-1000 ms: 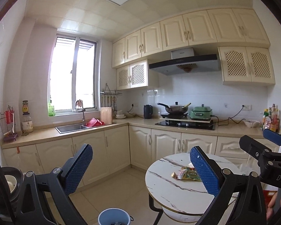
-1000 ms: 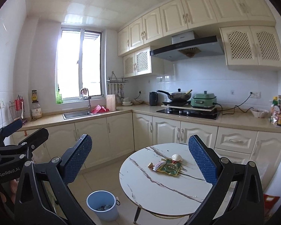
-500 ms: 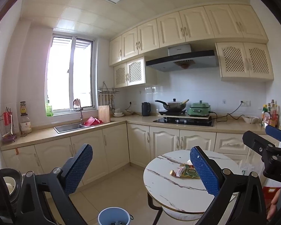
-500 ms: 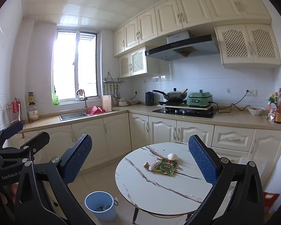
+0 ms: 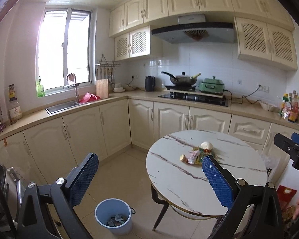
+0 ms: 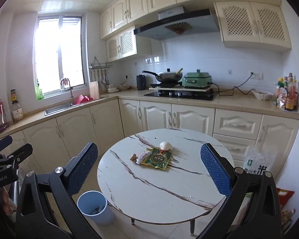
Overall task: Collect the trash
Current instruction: 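Move both tools back toward the table, then grasp the white-red printed packet with the left gripper while the right gripper grasps the white bun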
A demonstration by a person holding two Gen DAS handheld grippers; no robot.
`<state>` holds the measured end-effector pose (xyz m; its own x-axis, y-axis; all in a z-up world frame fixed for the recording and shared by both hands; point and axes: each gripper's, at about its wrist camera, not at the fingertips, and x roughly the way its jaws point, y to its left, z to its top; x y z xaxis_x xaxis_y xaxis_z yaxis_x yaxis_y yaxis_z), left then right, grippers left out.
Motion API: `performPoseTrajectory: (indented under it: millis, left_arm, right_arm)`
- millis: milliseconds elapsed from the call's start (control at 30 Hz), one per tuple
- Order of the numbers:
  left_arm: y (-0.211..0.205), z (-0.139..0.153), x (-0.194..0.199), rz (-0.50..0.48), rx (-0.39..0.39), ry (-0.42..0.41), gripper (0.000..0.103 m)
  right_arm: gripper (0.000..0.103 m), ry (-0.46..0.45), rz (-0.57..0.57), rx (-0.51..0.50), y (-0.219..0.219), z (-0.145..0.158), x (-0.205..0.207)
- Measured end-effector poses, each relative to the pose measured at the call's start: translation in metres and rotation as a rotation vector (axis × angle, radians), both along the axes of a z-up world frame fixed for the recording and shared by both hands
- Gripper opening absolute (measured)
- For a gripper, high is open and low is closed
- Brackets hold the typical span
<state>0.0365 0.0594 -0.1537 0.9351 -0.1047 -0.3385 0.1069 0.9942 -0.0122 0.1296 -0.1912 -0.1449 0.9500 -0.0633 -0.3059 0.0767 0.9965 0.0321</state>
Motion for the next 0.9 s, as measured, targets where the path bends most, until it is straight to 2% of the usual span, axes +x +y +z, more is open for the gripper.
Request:
performPoseTrajectory:
  millis: [233,567,700,733,833,900]
  left_arm:
    - [-0.037,-0.015,0.1,-0.088,0.032,0.144,0.102]
    - [-0.098,-0.03,0.259,-0.284,-0.006,0.287,0.1]
    - [-0.114,-0.049,0.316,-0.321,0.01,0.329,0.089]
    - [-0.117,-0.054,0.331,-0.334,0.01,0.357,0.082]
    - [-0.126,-0.07,0.369,-0.352,0.018,0.408,0.069]
    - [-0.131,-0.078,0.391,-0.368,0.022,0.432,0.064]
  right_arm:
    - [0.103,0.134,-0.045,0.008,-0.042,-0.043,0.075]
    - [0.103,0.246,-0.039,0.015,-0.093,-0.073,0.186]
    - [0.103,0.288,-0.054,0.041,-0.112,-0.084,0.232]
    - [0.103,0.295,-0.05,0.047,-0.115,-0.086,0.239]
    - [0.103,0.323,-0.043,0.06,-0.124,-0.096,0.264]
    - [0.103,0.349,-0.044,0.063,-0.129,-0.104,0.28]
